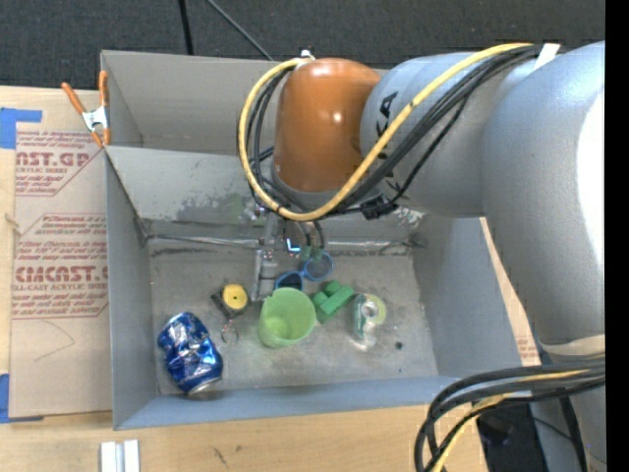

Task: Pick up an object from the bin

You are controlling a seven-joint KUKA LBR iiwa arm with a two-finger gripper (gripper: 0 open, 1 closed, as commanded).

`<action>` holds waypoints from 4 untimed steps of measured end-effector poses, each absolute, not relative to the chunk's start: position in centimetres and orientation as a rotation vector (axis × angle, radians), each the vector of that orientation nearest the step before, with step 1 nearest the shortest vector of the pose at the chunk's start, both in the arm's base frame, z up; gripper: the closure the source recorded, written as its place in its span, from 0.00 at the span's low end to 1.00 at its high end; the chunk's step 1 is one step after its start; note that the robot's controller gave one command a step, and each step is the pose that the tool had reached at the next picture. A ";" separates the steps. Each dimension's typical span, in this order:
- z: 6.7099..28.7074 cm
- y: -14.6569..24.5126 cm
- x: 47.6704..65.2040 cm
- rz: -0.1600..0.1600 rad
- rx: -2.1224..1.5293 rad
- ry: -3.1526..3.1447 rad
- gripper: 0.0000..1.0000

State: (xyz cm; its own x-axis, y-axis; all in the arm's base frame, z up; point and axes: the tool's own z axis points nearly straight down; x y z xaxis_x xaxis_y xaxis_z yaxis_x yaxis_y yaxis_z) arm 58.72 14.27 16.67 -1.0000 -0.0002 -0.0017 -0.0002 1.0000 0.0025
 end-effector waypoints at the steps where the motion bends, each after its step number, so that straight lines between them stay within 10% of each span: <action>1: 10.2 11.3 57.2 0.004 0.046 3.137 0.00; 2: 6.9 15.5 57.1 0.003 -0.315 3.125 0.00; 3: 7.1 15.5 57.2 0.005 -0.311 3.122 1.00; 4: 20.5 14.5 56.9 0.001 -0.369 3.110 1.00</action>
Offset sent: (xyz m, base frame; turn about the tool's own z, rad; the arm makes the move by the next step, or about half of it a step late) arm -0.0208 -0.0408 -0.0870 0.0355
